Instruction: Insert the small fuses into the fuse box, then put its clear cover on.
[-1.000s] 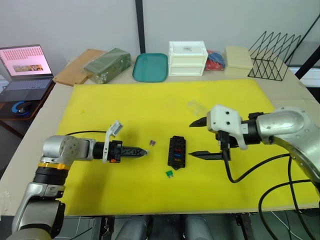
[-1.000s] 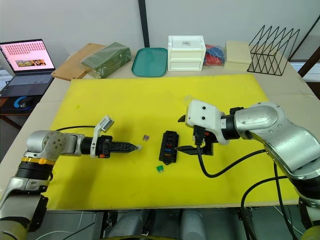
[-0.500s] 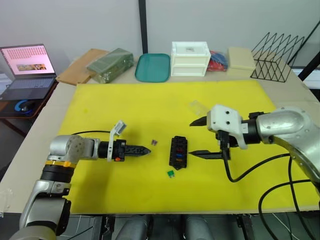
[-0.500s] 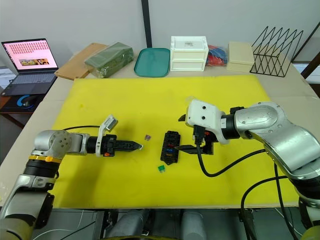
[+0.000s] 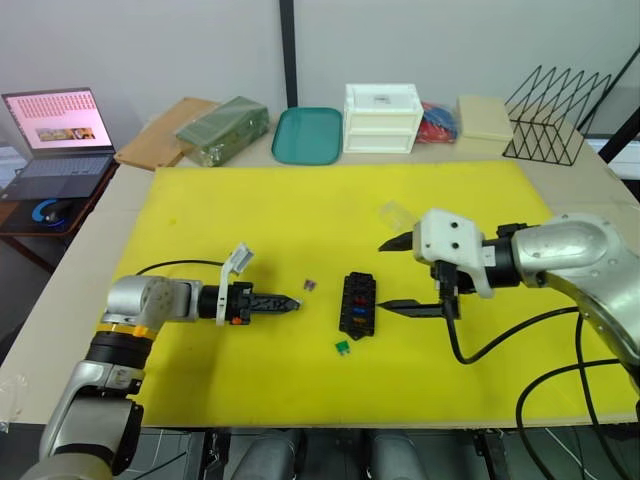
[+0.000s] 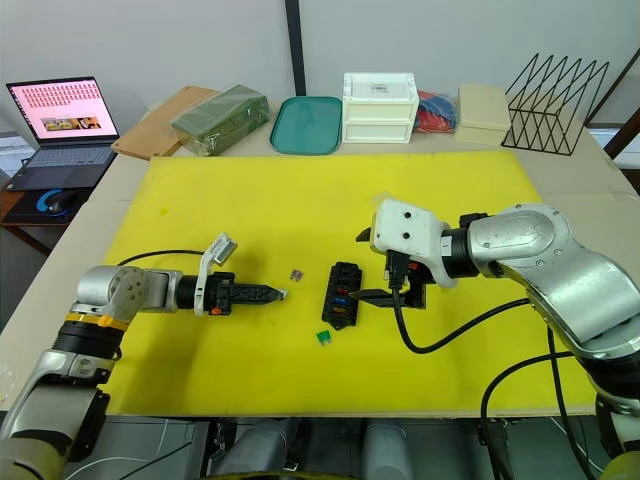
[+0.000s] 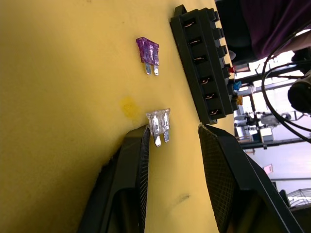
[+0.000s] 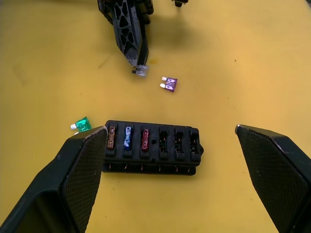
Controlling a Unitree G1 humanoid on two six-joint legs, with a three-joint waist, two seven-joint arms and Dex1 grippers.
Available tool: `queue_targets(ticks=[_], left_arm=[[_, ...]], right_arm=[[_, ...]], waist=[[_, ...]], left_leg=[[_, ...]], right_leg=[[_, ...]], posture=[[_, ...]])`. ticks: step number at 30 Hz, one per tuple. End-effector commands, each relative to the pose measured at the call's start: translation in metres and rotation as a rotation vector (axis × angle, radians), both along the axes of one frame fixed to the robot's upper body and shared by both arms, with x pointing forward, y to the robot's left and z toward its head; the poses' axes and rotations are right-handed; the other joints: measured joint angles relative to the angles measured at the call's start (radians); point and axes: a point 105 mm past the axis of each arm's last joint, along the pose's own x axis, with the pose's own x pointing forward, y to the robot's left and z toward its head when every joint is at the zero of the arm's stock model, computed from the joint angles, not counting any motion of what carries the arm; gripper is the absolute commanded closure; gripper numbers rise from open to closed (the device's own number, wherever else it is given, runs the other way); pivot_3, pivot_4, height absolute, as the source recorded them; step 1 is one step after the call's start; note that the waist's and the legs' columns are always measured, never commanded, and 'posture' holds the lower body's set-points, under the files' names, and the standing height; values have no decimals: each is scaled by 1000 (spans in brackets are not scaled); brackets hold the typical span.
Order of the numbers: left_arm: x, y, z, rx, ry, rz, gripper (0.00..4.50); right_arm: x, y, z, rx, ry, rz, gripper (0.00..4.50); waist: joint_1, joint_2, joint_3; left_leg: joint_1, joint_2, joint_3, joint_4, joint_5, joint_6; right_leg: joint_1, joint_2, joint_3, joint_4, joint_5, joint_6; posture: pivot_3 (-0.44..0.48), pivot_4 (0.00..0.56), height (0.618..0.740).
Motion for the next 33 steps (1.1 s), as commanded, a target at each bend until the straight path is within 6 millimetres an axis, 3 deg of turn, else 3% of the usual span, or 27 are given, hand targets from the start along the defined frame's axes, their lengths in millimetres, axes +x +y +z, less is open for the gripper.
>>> queue_targets(ticks=[1,4,7,21,29,33], left_arm=[[-1,9,-18,68,41,30,2884],[0,11,-19,74,38,35,3501],[0,13,-21,80,39,39,4443],[0,16,-16,66,-17,19,4479],[1,7,26,-16,-357,-68,4479],[-9,-5,63,-72,-571,-178,4479]], right_arm=[[-1,4,8,0,-48,24,0],[-1,4,8,1,-49,24,0],[-2,5,8,3,-46,28,0],[-2,7,6,7,-42,35,0],[-4,9,8,42,7,41,0],[-8,13,15,113,118,32,0]], waist=[[0,0,0],[0,0,0],[-1,1,-1],[-1,2,-1],[-1,1,-1],[-1,1,0]], left_leg=[[0,0,0,0,0,0],[0,0,0,0,0,0],[0,0,0,0,0,0],[1,0,0,0,0,-1],[1,0,0,-1,1,-1],[0,0,0,-1,0,-1]], right_leg=[[0,0,0,0,0,0],[0,0,0,0,0,0],[0,0,0,0,0,0],[0,0,0,1,0,0],[0,0,0,1,0,0],[-1,0,0,0,0,0]], posture=[[0,150,740],[0,150,740],[0,150,740],[0,150,740],[0,150,740],[0,150,740]])
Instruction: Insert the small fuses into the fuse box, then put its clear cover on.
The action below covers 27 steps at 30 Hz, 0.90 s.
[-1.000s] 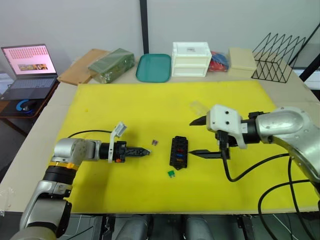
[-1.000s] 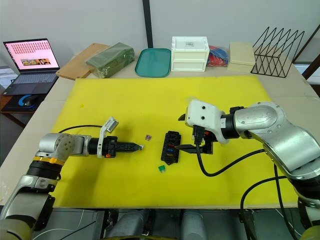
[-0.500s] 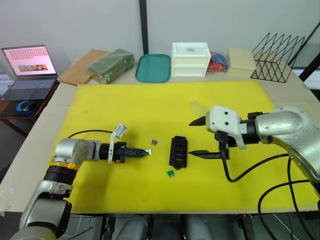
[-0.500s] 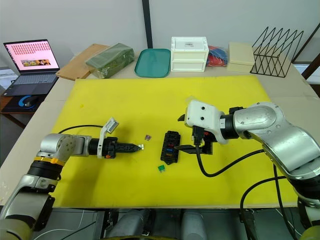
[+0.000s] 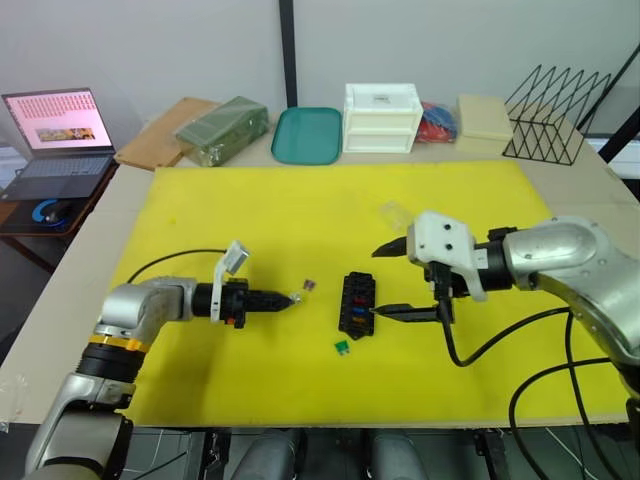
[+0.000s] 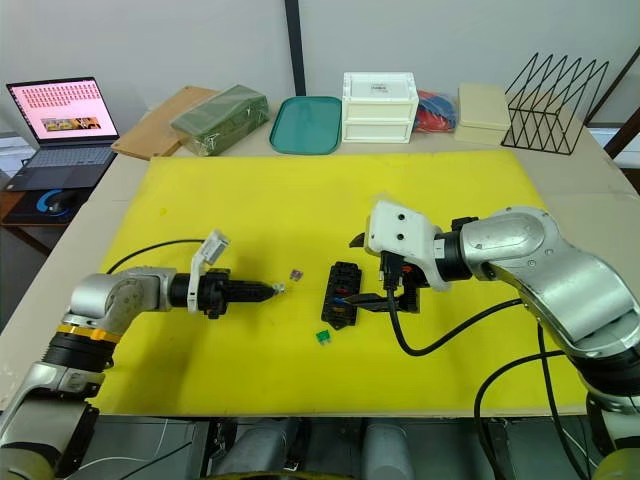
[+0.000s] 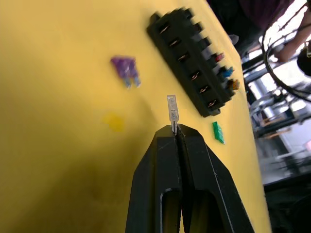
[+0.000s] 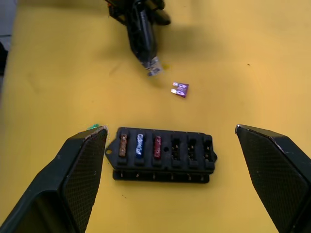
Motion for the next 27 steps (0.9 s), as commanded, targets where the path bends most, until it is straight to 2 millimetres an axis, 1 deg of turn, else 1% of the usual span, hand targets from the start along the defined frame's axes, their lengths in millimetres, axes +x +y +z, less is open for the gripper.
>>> queue_targets(ticks=[1,4,5,7,10,14,15,18,26,27], left_arm=[[-10,-9,43,-52,-224,-113,4479],[-20,-22,63,-63,-369,-215,4479],[-23,-25,67,-52,-421,-252,4479],[-28,-28,70,-48,-482,-301,4479],[-31,-34,75,-59,-526,-329,4479],[-31,-40,74,-58,-565,-337,4479],[-31,-37,75,-57,-570,-331,4479],[-27,-45,77,-51,-609,-319,4500],[-24,-50,79,-53,-635,-311,4500],[-23,-50,79,-51,-638,-311,4500]], right_arm=[[-4,4,18,78,61,-2,0],[-6,4,25,126,165,-22,0],[-6,5,29,145,188,-28,0],[-4,7,34,175,222,-54,0],[0,9,36,176,242,-87,0],[0,15,35,170,256,-86,0],[0,20,36,169,253,-85,0],[1,24,37,166,259,-77,607],[0,35,35,166,288,-68,607],[0,35,35,164,289,-71,770]], waist=[[0,0,0],[1,0,0],[0,0,0],[0,0,0],[-1,0,0],[-1,0,0],[-1,0,0],[-1,0,0],[-1,-1,0],[0,-1,0]], left_leg=[[0,0,0,0,0,0],[0,0,0,0,0,0],[0,0,0,0,0,0],[0,0,0,-1,0,0],[0,0,0,-1,0,0],[0,0,0,-1,0,0],[0,0,0,-1,0,0],[0,0,0,-1,0,0],[0,0,0,-1,0,0],[0,0,0,-1,0,0]], right_leg=[[0,0,0,0,0,0],[0,0,0,-1,0,0],[0,0,0,-1,0,0],[0,0,0,-1,0,0],[0,0,0,-1,0,0],[0,0,0,-2,0,0],[0,0,0,-2,0,0],[0,0,0,-1,0,0],[0,0,0,-1,0,0],[0,0,0,-1,0,0]], posture=[[0,150,740],[0,150,740],[0,150,740],[0,150,740],[0,150,740],[0,150,740],[0,150,740],[0,150,740],[0,150,740],[0,150,740]])
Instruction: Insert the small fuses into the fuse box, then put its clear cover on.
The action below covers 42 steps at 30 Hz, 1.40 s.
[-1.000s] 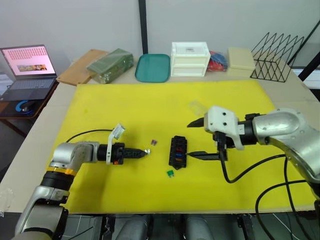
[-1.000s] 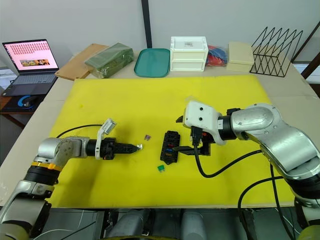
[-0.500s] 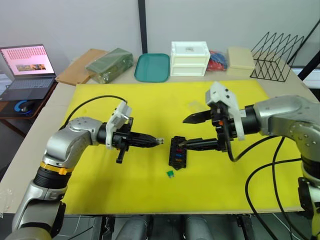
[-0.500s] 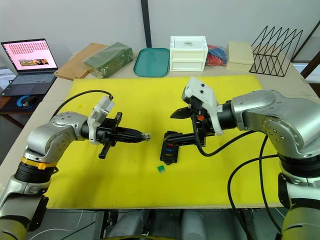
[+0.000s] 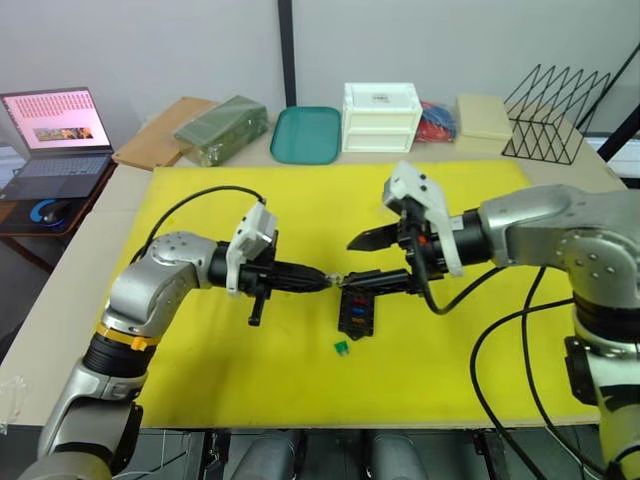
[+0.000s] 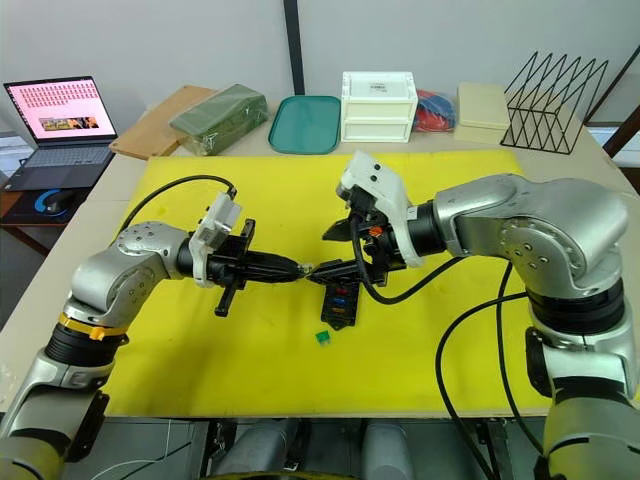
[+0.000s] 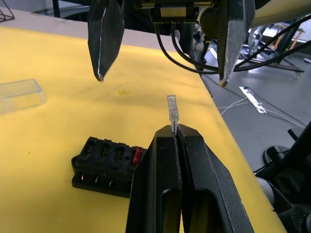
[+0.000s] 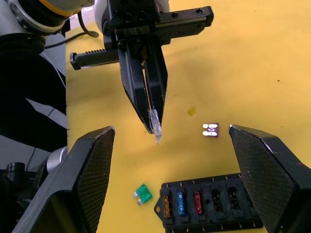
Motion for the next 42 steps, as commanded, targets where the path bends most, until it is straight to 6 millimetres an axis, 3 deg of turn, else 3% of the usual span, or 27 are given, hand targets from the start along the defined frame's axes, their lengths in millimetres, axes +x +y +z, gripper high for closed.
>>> queue_targets(ticks=[1,4,13,16,19,42], left_arm=[[1,-3,10,-4,-61,-9,4500],[4,-4,9,7,-77,-14,4500],[7,-7,6,13,-88,-21,4500],[7,-8,5,11,-87,-23,4500],[7,-9,5,7,-87,-24,4500],[9,-8,0,9,-97,-16,4500]], right_arm=[[-3,3,8,6,-36,15,945],[-2,2,5,-1,-31,-1,1752],[-4,1,2,1,-15,4,1752],[-3,1,0,1,-8,0,2283],[-3,2,-2,-2,-6,-3,3274],[0,0,-1,-18,-43,-3,3274]], waist=[[1,0,0],[0,0,0],[0,0,0],[-1,0,0],[-1,0,0],[0,0,0]], left_leg=[[0,0,0,0,0,0],[0,0,0,0,0,0],[0,0,0,0,0,0],[0,0,0,0,0,0],[0,0,0,0,0,0],[0,0,0,0,0,0]], right_leg=[[0,0,0,0,0,0],[0,0,0,0,0,0],[0,0,0,0,0,0],[0,0,0,0,0,0],[0,0,0,0,0,0],[0,0,0,0,0,0]], posture=[[0,150,740],[0,150,740],[0,150,740],[0,150,740],[0,150,740],[0,150,740]])
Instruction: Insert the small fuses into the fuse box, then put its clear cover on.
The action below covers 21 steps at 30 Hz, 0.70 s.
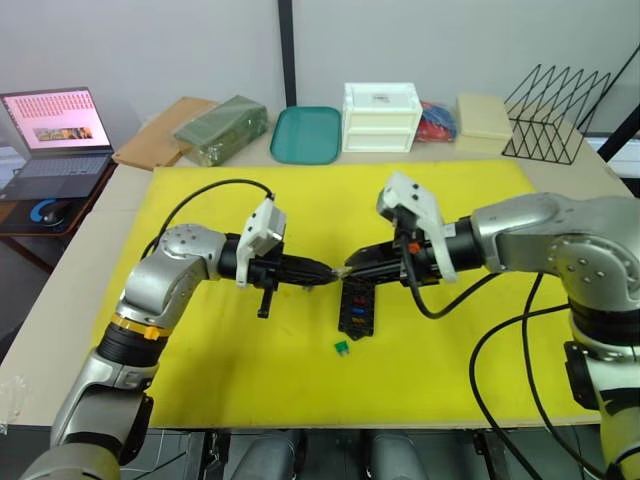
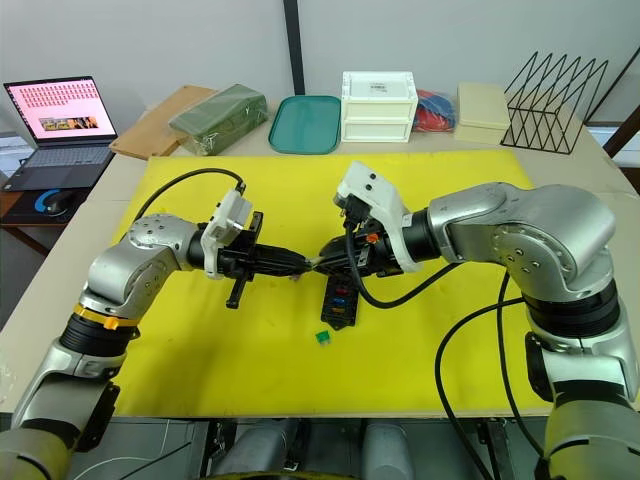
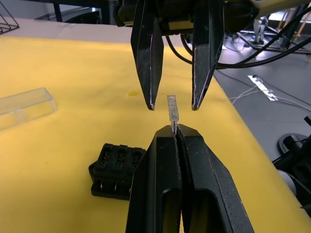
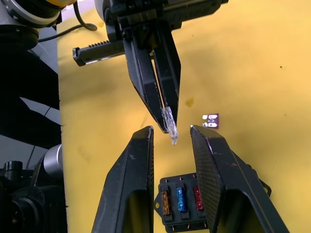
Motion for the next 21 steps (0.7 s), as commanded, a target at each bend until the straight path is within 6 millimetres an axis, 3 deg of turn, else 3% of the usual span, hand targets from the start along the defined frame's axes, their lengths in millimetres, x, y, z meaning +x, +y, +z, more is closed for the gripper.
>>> queue_targets(ticks=[1,15,18,20,21], left_arm=[[-2,-1,4,-11,-29,-15,4500],[-3,-4,4,-22,-31,-13,4500],[-3,-4,3,-22,-29,-13,4500],[-3,-3,3,-21,-28,-14,4500],[-3,-3,3,-20,-27,-14,4500]], right_arm=[[-2,0,8,3,-44,17,3274],[-2,2,5,-2,-43,15,3274],[-3,2,6,3,-46,23,3827],[-4,3,6,5,-50,29,4468],[-4,3,6,5,-51,31,4492]], waist=[[0,0,0],[0,0,0],[0,0,0],[0,0,0],[0,0,0]], left_leg=[[0,0,0,0,0,0],[0,0,0,0,0,0],[0,0,0,0,0,0],[0,0,0,0,0,0],[0,0,0,0,0,0]], right_leg=[[0,0,0,0,0,0],[0,0,0,0,0,0],[0,0,0,0,0,0],[0,0,0,0,0,0],[0,0,0,0,0,0]], posture=[[0,150,740],[0,150,740],[0,150,740],[0,150,740],[0,150,740]])
